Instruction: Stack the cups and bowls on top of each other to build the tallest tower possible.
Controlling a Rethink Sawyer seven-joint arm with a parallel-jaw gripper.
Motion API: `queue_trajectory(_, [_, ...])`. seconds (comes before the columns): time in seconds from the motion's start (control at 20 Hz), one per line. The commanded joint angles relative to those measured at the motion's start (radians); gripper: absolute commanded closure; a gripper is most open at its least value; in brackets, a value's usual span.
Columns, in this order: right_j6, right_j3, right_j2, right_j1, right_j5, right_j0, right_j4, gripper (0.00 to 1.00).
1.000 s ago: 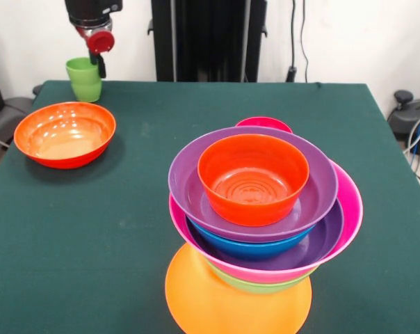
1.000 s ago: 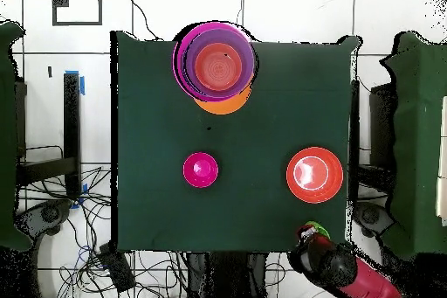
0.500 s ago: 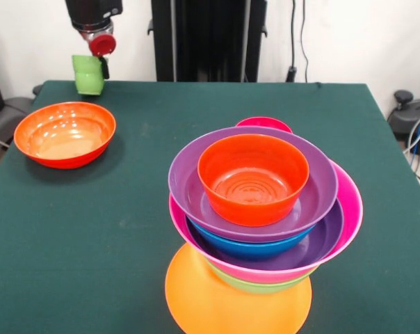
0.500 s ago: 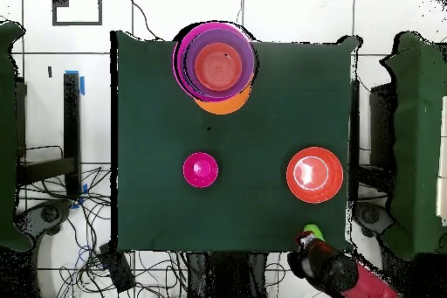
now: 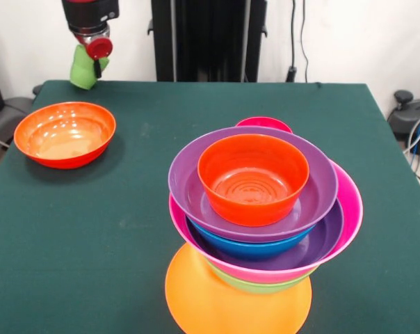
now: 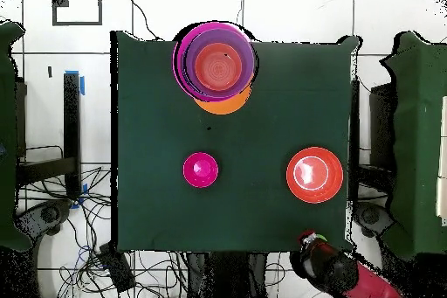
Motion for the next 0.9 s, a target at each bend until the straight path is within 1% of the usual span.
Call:
queue_trajectory(0.05, [0.040, -0.101, 0.090, 0.004, -0.071, 0.011, -0.030, 1.00])
queue_trajectory(0.1, [0.047, -0.100, 0.088, -0.005, -0.061, 0.029, -0.017, 1.00])
queue_trajectory(0.15, [0.047, -0.100, 0.089, -0.009, -0.057, 0.027, -0.015, 1.00])
queue_trajectory(0.3, [0.064, -0.102, 0.088, -0.024, -0.031, 0.071, 0.016, 1.00])
queue_trajectory(0.35, [0.064, -0.102, 0.089, -0.027, -0.026, 0.071, 0.019, 1.00])
queue_trajectory(0.4, [0.075, -0.097, 0.086, -0.027, -0.031, 0.090, 0.026, 1.00])
queue_trajectory(0.45, [0.075, -0.097, 0.087, -0.030, -0.025, 0.091, 0.028, 1.00])
queue_trajectory(0.5, [0.085, -0.092, 0.078, -0.031, -0.030, 0.112, 0.033, 1.00])
queue_trajectory(0.55, [0.084, -0.085, 0.083, -0.046, -0.017, 0.114, 0.037, 1.00])
queue_trajectory(0.7, [0.100, -0.063, 0.071, -0.084, -0.011, 0.164, 0.050, 1.00])
queue_trajectory(0.8, [0.097, -0.057, 0.079, -0.127, 0.035, 0.188, 0.067, 1.00])
queue_trajectory(0.9, [0.084, -0.049, 0.107, -0.177, 0.082, 0.195, 0.087, 1.00])
